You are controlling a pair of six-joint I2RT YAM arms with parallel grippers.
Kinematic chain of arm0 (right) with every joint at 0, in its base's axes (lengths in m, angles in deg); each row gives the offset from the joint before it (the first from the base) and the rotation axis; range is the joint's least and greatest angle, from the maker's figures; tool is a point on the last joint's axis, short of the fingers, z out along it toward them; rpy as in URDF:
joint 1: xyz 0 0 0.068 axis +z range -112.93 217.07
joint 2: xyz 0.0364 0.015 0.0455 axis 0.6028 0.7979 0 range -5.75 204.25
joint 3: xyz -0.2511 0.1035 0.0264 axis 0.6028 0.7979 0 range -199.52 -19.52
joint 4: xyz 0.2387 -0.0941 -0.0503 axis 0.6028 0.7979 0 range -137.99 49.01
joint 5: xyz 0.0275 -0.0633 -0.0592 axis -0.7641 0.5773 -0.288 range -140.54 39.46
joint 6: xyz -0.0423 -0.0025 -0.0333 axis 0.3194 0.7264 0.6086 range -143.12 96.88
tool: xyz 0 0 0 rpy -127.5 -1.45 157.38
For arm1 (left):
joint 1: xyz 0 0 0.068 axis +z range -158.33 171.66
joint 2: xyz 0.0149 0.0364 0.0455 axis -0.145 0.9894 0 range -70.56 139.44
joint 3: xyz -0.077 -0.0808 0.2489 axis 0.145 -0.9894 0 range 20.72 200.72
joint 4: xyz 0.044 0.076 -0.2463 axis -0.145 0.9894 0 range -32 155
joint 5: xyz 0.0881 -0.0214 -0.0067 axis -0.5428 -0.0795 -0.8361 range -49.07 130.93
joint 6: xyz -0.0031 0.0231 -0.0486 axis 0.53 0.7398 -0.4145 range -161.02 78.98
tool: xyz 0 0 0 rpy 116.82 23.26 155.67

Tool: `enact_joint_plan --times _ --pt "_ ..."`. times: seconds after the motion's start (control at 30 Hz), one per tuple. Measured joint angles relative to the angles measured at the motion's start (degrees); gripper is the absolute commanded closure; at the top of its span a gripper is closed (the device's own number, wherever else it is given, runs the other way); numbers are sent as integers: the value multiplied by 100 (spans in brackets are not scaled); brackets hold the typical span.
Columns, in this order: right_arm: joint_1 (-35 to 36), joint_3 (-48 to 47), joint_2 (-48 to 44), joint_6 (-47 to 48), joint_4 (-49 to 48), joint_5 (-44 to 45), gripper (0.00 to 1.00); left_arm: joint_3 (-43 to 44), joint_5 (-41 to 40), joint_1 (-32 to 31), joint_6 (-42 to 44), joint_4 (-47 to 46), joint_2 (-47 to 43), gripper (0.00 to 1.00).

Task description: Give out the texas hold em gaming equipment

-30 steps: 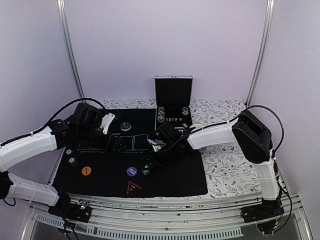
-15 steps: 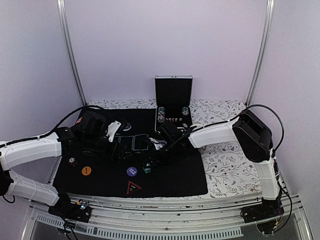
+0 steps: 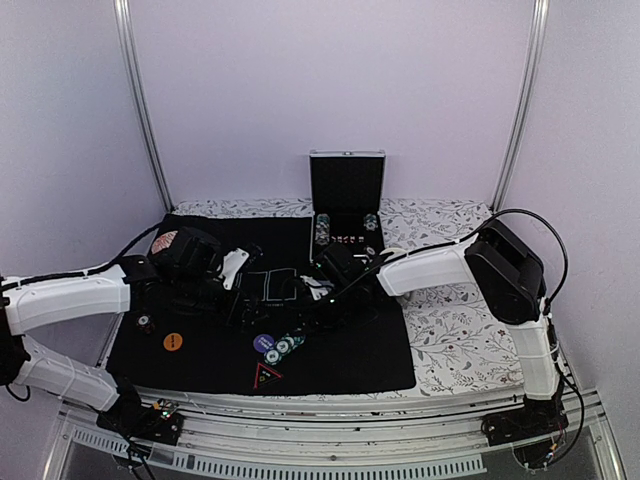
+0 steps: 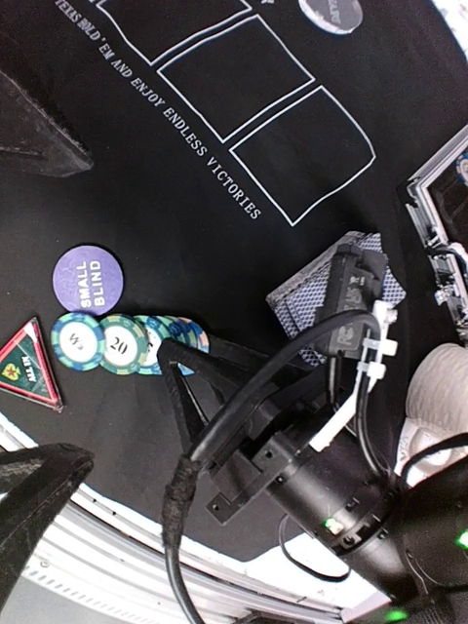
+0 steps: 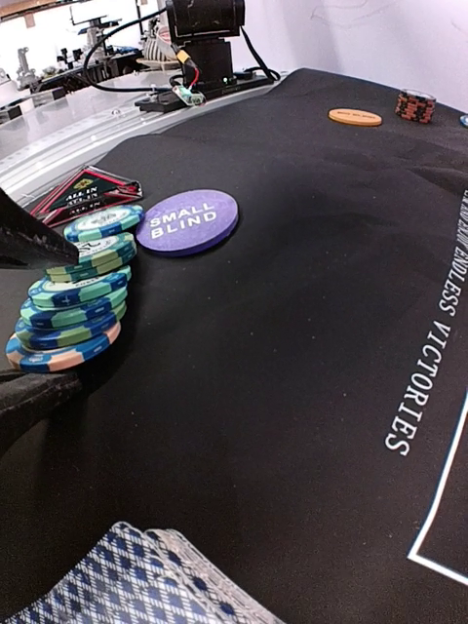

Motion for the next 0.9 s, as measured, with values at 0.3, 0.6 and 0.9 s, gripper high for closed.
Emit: enact_joint_plan --times 0.3,0.6,0.9 --pt "0 -2 -83 125 116 144 49 44 -170 -120 63 208 131 3" --pt "-2 0 -608 264 380 483 47 52 -264 -455 26 378 417 31" --pt "-2 354 -1296 404 411 732 46 114 -570 -970 -236 675 1141 27"
